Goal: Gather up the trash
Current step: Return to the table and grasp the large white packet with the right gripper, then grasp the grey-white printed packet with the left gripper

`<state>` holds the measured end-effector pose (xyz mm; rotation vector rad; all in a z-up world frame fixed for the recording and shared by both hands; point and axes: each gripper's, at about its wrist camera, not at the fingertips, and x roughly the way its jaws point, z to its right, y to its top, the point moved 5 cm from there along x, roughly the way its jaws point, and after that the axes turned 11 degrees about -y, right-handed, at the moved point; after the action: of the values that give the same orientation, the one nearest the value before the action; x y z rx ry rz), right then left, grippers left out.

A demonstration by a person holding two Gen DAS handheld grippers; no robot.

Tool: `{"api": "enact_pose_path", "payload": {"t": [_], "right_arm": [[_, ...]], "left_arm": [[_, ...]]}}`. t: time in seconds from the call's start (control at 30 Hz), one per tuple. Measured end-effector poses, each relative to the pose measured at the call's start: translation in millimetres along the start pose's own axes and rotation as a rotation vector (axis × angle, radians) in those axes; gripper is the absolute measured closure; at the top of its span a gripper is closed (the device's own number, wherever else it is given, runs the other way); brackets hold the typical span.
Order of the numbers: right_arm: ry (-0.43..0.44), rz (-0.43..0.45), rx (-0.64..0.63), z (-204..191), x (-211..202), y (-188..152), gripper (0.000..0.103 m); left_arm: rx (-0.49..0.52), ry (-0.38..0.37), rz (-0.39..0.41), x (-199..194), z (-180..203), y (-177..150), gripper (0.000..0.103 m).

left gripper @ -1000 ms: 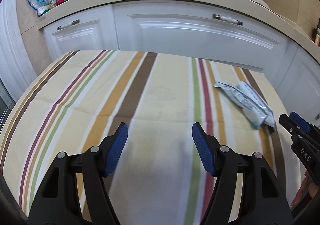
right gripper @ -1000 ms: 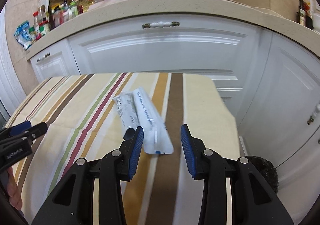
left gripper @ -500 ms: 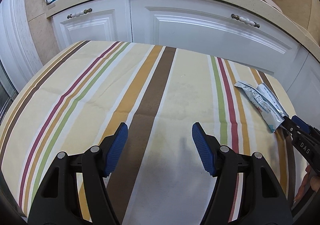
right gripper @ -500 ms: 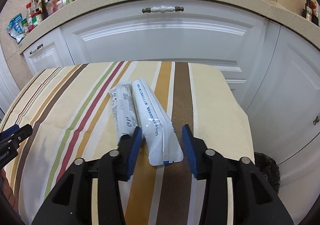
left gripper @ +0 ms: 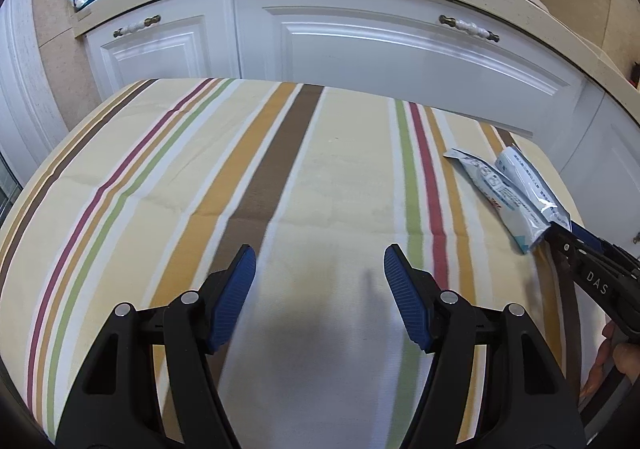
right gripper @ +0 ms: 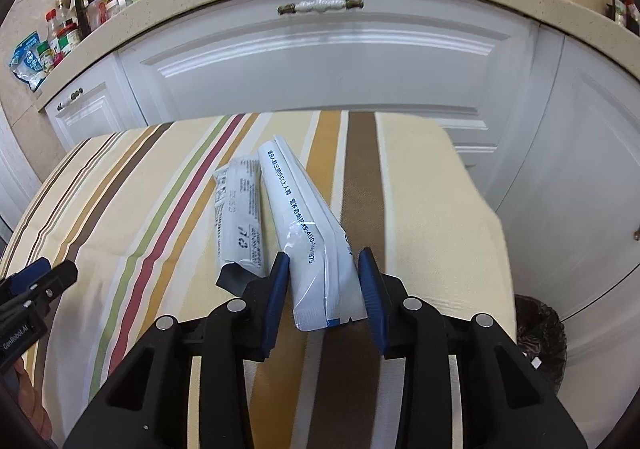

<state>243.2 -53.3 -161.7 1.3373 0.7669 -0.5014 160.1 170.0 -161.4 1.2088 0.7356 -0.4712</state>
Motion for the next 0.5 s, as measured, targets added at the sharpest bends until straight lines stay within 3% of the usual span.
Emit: {"api": "enact_pose_path", "payload": {"t": [0.5], "right_arm": [[-0.071, 0.061, 0.103, 65.3, -24.6, -11.0, 0.067]], "left_arm": [[0.112, -0.131, 0.008, 8.3, 99.5, 6.0, 0.038]]}}
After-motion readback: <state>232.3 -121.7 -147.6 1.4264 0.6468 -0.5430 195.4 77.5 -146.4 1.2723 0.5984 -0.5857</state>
